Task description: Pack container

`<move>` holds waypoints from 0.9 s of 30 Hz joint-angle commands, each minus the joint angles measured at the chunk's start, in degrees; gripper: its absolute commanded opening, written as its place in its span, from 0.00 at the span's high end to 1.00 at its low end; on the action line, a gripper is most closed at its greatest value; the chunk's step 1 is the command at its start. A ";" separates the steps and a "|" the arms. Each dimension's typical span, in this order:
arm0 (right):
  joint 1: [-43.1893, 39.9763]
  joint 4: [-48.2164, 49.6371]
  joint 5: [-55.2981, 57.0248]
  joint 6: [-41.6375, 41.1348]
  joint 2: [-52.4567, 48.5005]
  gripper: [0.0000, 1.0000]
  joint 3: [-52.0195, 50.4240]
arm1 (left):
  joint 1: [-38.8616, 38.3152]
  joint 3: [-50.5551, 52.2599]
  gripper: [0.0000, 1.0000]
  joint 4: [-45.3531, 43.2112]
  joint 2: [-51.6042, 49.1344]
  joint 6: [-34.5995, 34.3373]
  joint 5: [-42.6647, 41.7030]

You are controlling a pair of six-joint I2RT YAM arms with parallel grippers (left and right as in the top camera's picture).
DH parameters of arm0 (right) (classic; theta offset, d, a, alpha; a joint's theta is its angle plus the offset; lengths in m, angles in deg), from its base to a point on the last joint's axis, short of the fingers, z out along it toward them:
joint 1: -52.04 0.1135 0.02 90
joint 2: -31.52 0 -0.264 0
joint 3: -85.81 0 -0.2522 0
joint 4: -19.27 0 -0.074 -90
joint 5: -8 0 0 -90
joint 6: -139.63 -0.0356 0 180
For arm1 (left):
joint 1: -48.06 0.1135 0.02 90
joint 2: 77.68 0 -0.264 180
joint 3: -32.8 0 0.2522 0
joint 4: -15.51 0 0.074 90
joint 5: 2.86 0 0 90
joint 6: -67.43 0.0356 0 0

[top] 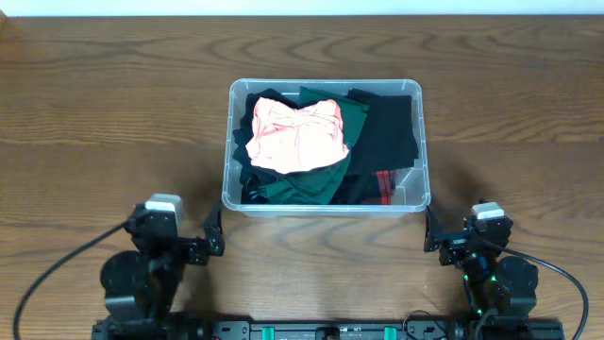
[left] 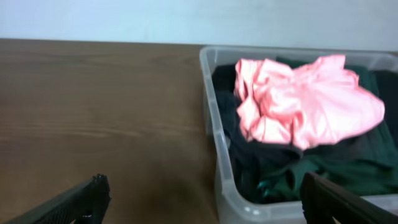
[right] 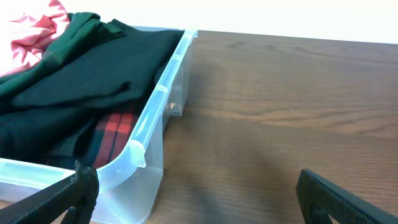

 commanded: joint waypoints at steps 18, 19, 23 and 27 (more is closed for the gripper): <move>-0.37 -0.11 -0.20 -0.83 0.37 0.01 -0.13 | -1.18 13.42 0.02 -4.02 11.32 0.61 2.45; -0.37 -0.11 -0.20 -0.81 0.37 0.01 -0.13 | -1.46 13.94 0.02 -4.20 11.30 0.59 3.48; -0.37 -0.11 -0.20 -0.83 0.37 0.01 -0.13 | -2.23 16.83 0.02 -6.27 11.32 0.59 5.09; -0.37 -0.11 -0.20 -0.83 0.37 0.01 -0.13 | -2.27 18.71 0.02 -8.52 11.32 0.59 5.07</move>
